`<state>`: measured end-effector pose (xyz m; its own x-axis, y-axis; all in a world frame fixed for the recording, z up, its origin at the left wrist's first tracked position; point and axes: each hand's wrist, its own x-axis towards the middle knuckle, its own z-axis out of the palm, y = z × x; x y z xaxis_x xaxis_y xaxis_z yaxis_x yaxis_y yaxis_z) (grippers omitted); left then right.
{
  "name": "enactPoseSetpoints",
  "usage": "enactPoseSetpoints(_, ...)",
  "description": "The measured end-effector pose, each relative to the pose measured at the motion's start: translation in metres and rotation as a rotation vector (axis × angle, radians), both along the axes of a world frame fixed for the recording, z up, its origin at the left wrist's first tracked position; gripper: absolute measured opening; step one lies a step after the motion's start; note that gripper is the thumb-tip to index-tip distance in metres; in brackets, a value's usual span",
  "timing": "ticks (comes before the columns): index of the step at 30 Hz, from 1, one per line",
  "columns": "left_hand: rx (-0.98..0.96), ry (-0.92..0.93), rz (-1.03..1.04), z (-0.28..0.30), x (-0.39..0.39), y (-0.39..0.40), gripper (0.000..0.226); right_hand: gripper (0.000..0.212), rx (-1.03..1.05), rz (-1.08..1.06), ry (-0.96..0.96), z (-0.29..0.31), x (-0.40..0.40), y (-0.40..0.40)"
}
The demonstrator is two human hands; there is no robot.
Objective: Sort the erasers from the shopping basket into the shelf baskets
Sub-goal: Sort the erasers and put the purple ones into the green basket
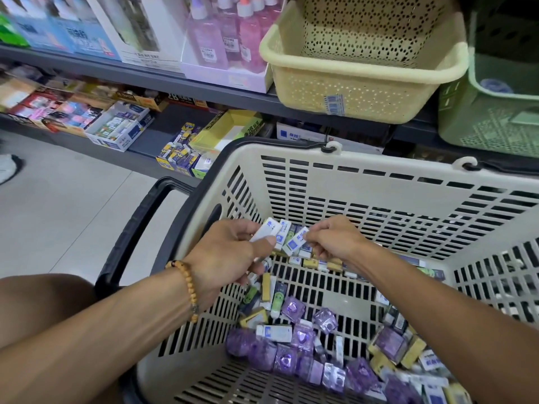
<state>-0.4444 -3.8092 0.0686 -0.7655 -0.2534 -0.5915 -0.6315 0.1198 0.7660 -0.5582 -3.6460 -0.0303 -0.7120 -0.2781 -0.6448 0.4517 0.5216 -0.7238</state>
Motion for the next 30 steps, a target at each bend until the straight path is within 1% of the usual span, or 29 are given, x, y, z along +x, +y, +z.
enactPoseSetpoints(2,0.005,0.006,0.017,-0.001,-0.001,0.001,0.012,0.008,-0.064,-0.078,-0.060,-0.002,0.000,-0.004)
enactPoseSetpoints(4,0.019,0.002,0.021,-0.001,-0.002,0.002,0.013,0.010,-0.133,-0.137,-0.110,-0.003,0.003,-0.005)
enactPoseSetpoints(6,0.031,-0.008,0.036,-0.002,-0.003,0.002,0.012,0.010,-0.125,-0.134,-0.071,0.000,0.007,-0.005)
enactPoseSetpoints(8,0.030,-0.012,0.038,-0.002,-0.004,0.003,0.013,0.012,-0.101,-0.100,0.019,0.008,0.011,-0.002)
enactPoseSetpoints(10,0.000,-0.017,-0.001,-0.003,-0.005,0.004,0.015,0.021,-0.188,-0.045,0.032,0.023,0.016,0.001)
enactPoseSetpoints(12,-0.046,-0.027,-0.075,-0.005,-0.004,0.005,0.017,0.026,-0.304,0.093,-0.017,0.041,0.024,0.002)
enactPoseSetpoints(14,-0.075,-0.028,-0.163,-0.007,-0.003,0.009,0.014,0.017,-0.311,0.260,0.014,0.057,0.035,0.003)
enactPoseSetpoints(15,-0.083,-0.025,-0.208,-0.007,-0.002,0.011,0.013,0.012,-0.279,0.299,0.054,0.062,0.039,0.005)
enactPoseSetpoints(17,-0.148,-0.028,-0.341,-0.010,-0.001,0.016,0.015,0.011,-0.185,0.315,0.136,0.073,0.044,0.015)
enactPoseSetpoints(20,-0.383,-0.060,-0.686,-0.018,-0.002,0.022,0.017,0.013,-0.003,0.332,0.259,0.086,0.046,0.045)
enactPoseSetpoints(21,-0.421,-0.096,-0.808,-0.021,-0.002,0.025,0.017,0.013,0.030,0.338,0.283,0.089,0.048,0.057)
enactPoseSetpoints(23,-0.399,-0.206,-1.007,-0.031,-0.001,0.035,0.022,0.013,0.045,0.343,0.289,0.092,0.052,0.079)
enactPoseSetpoints(25,-0.404,-0.262,-1.154,-0.043,0.000,0.049,0.034,0.012,0.060,0.345,0.287,0.094,0.058,0.096)
enactPoseSetpoints(28,-0.409,-0.224,-1.268,-0.060,0.003,0.071,0.059,0.014,0.066,0.322,0.324,0.098,0.060,0.110)
enactPoseSetpoints(30,-0.439,-0.201,-1.374,-0.070,0.009,0.083,0.071,0.016,0.038,0.281,0.355,0.102,0.057,0.114)
